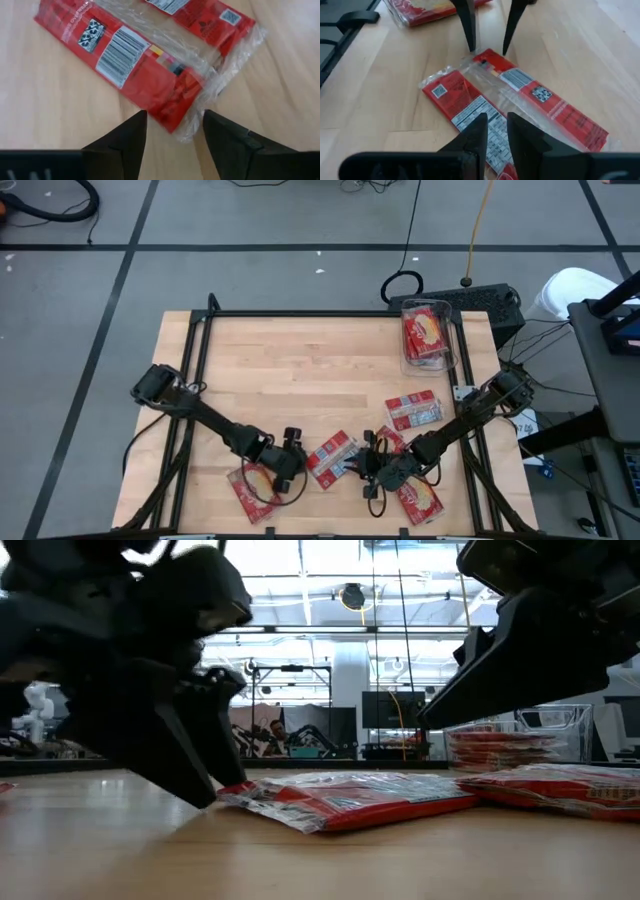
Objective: Sort popcorn bags into baskets
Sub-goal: Put the red popcorn bag into the transparent bin
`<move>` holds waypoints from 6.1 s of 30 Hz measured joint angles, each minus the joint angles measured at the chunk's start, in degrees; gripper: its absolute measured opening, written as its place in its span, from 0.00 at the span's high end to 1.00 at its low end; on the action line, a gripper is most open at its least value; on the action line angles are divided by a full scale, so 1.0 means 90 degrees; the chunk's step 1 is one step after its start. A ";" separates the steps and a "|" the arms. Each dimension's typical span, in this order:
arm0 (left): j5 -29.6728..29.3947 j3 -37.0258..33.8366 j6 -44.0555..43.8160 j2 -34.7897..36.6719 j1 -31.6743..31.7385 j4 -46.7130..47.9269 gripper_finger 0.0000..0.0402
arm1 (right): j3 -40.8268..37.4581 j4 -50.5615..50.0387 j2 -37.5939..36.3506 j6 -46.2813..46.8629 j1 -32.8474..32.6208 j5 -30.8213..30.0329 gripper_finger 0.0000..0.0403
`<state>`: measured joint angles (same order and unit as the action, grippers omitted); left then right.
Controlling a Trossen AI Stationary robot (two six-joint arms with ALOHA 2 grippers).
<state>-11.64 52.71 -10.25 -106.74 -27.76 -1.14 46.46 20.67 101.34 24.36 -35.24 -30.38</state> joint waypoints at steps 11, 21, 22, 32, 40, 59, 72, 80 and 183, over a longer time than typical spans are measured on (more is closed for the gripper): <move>-0.0035 0.0018 0.0046 -0.0550 0.0094 -0.0801 0.82 | -0.0002 -0.0021 -0.0001 -0.0021 -0.0195 -0.0155 0.83; -0.0166 -0.0010 -0.0027 -0.0393 0.0251 -0.1012 0.99 | -0.0003 -0.0953 -0.0335 -0.0483 -0.0423 -0.0762 0.71; -0.0194 -0.0020 -0.0082 -0.0314 0.0267 -0.0940 0.99 | -0.0002 -0.1012 -0.0369 -0.0550 -0.0440 -0.0796 0.69; -0.0165 -0.0024 -0.0993 0.0655 0.0568 -0.0933 0.99 | -0.0002 -0.1095 -0.0374 -0.1861 -0.0463 -0.1312 0.43; -0.0221 -0.0017 -0.1325 0.1370 0.0916 -0.0971 0.99 | -0.0002 -0.1093 -0.0373 -0.2583 -0.0423 -0.1657 0.34; -0.0250 -0.0012 -0.1622 0.1423 0.1155 -0.1388 0.99 | -0.0007 -0.0964 -0.0304 -0.1842 0.0002 -0.2930 0.67; -0.0509 -0.0010 -0.0596 0.1428 0.1066 -0.1204 0.76 | -0.0011 -0.1238 -0.0641 -0.2165 0.0322 -0.2628 0.92; -0.1583 -0.0010 -0.0905 0.1428 0.1203 -0.0493 0.38 | -0.0012 -0.2746 -0.2030 -0.1998 0.0752 -0.1671 0.98; -0.0003 -0.0010 0.0234 0.1435 0.2076 -0.1832 0.48 | 0.0883 -0.7181 -0.3820 -0.3963 1.0226 0.1728 0.59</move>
<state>-11.66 52.62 -8.14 -93.82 -9.08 -17.63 54.40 -43.97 66.96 -11.31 56.79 -14.84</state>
